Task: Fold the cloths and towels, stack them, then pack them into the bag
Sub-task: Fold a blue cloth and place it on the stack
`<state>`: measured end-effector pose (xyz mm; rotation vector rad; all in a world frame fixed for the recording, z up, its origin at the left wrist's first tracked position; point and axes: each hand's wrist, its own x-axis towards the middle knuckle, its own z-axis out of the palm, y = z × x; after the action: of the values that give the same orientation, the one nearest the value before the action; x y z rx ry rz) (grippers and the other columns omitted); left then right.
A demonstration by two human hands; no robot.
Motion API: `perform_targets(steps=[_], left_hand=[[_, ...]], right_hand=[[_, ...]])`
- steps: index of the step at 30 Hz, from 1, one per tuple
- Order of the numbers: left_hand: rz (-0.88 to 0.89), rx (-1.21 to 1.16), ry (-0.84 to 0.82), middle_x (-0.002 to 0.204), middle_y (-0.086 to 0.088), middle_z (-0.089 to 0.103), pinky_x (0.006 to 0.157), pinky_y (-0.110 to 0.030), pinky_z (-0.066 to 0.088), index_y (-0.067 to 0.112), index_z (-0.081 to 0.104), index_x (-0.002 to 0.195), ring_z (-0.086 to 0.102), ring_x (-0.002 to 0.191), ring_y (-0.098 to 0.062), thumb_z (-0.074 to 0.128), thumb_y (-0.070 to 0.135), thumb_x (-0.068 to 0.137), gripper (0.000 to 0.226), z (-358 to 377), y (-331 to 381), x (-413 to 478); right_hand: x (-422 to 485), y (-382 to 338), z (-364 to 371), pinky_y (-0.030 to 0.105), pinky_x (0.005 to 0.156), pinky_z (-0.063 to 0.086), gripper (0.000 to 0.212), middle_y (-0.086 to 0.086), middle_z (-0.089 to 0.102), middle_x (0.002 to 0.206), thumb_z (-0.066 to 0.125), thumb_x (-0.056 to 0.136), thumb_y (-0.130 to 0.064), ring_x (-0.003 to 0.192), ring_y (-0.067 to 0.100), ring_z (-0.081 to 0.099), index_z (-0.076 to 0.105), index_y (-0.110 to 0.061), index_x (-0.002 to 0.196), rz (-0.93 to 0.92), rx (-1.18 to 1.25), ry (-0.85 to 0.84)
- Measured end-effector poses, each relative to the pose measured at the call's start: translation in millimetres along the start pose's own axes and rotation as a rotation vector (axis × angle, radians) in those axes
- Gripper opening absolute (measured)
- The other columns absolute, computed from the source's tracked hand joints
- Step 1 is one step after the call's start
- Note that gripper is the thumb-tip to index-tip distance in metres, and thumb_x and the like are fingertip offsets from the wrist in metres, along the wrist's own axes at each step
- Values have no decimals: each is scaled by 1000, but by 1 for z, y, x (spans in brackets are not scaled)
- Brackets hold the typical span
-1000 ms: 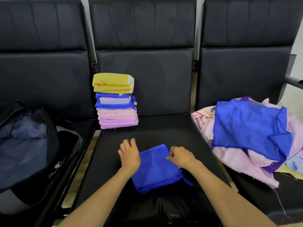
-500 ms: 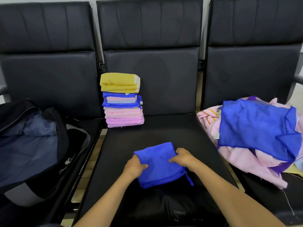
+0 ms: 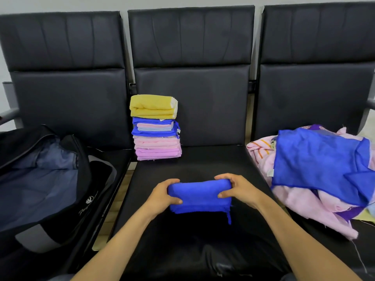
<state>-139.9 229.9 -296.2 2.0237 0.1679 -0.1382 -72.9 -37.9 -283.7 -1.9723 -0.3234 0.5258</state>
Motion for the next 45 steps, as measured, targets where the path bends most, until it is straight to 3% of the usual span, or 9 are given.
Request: perform_targets(steps=[6, 10, 14, 18, 23, 31, 34, 37, 45], left_hand=[[113, 118, 130, 106, 3, 55, 82, -19, 44, 26, 66, 96, 55, 97, -10, 77, 19, 78, 22, 0, 6, 0], [99, -145, -15, 105, -8, 63, 85, -31, 49, 14, 65, 95, 61, 96, -17, 75, 21, 79, 20, -8, 17, 10], [-12, -302, 11, 106, -1, 63, 81, -38, 54, 10, 50, 112, 64, 98, -19, 68, 22, 87, 32, 1, 37, 27], [-106, -381, 81, 103, -3, 48, 62, -33, 53, 18, 31, 114, 57, 87, -15, 60, 18, 94, 35, 17, 47, 61], [-92, -227, -29, 111, -8, 52, 66, -28, 47, 23, 56, 93, 54, 87, -17, 53, 0, 90, 24, 22, 61, 112], [18, -17, 212, 125, -11, 53, 66, -21, 43, 20, 63, 111, 52, 89, -17, 47, -6, 91, 37, 33, 68, 201], [-15, 103, 209, 125, -14, 56, 75, -24, 47, 15, 63, 119, 58, 96, -24, 46, -2, 94, 34, 45, 55, 222], [-10, 217, 221, 134, -14, 50, 94, -26, 45, 10, 63, 122, 58, 111, -27, 45, -2, 95, 34, 52, 47, 233], [45, 393, 167, 156, -13, 15, 114, -31, 21, 14, 43, 142, 17, 143, -29, 48, 4, 96, 47, 58, 71, 184]], right_hand=[[-7, -9, -3, 25, 87, 47, 17, -5, 51, 110, 68, 85, -20, 103, 13, 53, 61, -28, 98, -129, -305, 191], [-9, -6, -8, 31, 88, 50, 11, 0, 53, 114, 62, 91, -22, 105, 18, 56, 56, -24, 100, -74, -26, 182], [4, 1, -6, 37, 88, 55, 26, 6, 59, 118, 55, 95, -24, 104, 19, 62, 47, -19, 119, -27, 184, 290], [29, -2, -13, 26, 60, 49, 27, 10, 51, 109, 47, 99, -14, 80, 16, 59, 32, -25, 118, 112, 205, 470], [70, -14, -39, 21, 56, 46, 16, 10, 57, 113, 64, 87, -3, 82, 17, 60, 56, -17, 91, 135, 175, 349], [159, -21, -65, 14, 45, 38, 36, 9, 41, 136, 45, 92, 6, 68, 15, 53, 59, -17, 114, 127, -231, 543], [179, -4, -63, 22, 74, 50, 33, 12, 40, 137, 45, 94, 3, 100, 26, 57, 59, -17, 115, 144, -369, 539], [184, 9, -60, 36, 107, 33, 32, 10, 31, 147, 44, 98, -10, 134, 29, 30, 59, -20, 125, 177, -506, 532], [140, 0, -58, 37, 112, 27, 32, 9, 39, 145, 48, 98, -20, 136, 30, 32, 55, -21, 129, 126, -352, 542]])
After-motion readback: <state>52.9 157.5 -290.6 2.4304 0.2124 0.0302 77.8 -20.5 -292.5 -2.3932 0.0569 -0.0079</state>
